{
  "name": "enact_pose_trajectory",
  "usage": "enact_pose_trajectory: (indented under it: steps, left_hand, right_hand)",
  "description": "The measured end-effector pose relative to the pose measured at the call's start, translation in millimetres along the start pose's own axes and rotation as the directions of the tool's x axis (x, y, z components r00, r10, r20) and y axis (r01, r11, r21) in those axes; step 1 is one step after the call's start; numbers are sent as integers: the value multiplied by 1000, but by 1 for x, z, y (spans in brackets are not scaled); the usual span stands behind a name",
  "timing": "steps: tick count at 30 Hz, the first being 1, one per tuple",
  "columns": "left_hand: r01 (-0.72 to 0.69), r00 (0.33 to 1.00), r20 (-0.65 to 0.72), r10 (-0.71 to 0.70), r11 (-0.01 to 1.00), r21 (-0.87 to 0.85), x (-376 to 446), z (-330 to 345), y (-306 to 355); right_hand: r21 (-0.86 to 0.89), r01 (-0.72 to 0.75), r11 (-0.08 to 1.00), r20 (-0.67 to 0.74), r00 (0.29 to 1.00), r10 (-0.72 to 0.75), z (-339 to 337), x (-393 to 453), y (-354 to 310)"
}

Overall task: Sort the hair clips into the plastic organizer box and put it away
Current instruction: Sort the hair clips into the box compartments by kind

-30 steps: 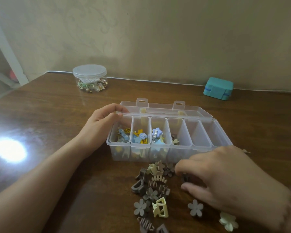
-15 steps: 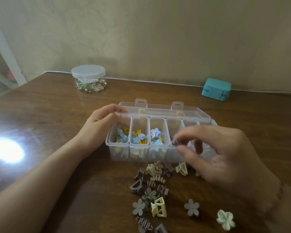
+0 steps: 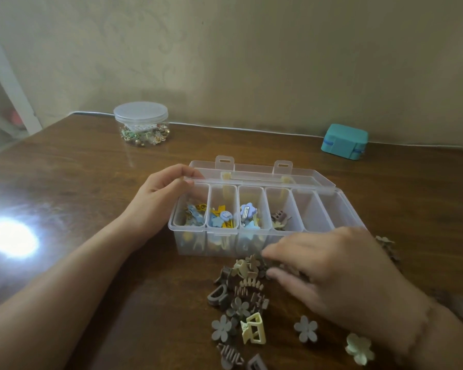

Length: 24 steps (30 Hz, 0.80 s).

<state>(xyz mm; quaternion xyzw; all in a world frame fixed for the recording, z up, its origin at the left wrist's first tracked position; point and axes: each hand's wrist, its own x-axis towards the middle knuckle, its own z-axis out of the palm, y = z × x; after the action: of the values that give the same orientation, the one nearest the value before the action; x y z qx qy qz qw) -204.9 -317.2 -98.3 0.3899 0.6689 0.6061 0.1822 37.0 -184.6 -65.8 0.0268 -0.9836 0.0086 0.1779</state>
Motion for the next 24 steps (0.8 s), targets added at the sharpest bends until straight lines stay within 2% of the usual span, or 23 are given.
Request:
enact_pose_trajectory:
  steps: [3, 6, 9, 11, 13, 15, 19, 21, 24]
  left_hand:
    - [-1, 1000, 4, 1, 1000, 9, 0, 0, 0]
    - [-9, 1000, -3, 9, 1000, -3, 0, 0, 0]
    - [-6, 1000, -2, 6, 1000, -12, -1, 1, 0]
    - [-7, 1000, 1, 7, 1000, -13, -1, 0, 0]
    - [-6, 1000, 5, 6, 1000, -13, -1, 0, 0]
    - [-7, 1000, 7, 7, 1000, -12, -1, 0, 1]
    - [-2, 1000, 11, 2, 1000, -12, -1, 1, 3]
    - [0, 1000, 12, 0, 1000, -9, -1, 1, 3]
    - [-4, 1000, 8, 4, 1000, -10, -1, 2, 3]
  right_hand:
    - [-75, 10, 997, 104, 995, -3, 11, 1, -1]
    - [-51, 21, 998, 104, 994, -16, 10, 2, -1]
    - [73, -10, 997, 29, 1000, 8, -2, 0, 3]
    - [213, -26, 977, -92, 995, 46, -12, -1, 3]
    - [366, -45, 929, -245, 959, 143, -21, -2, 4]
    - [366, -92, 926, -327, 919, 221, -24, 0, 6]
    - [283, -188, 941, -259, 929, 263, -13, 1, 11]
    - [270, -173, 947, -294, 922, 252, -12, 0, 9]
    - [280, -30, 960, -322, 939, 123, -12, 1, -1]
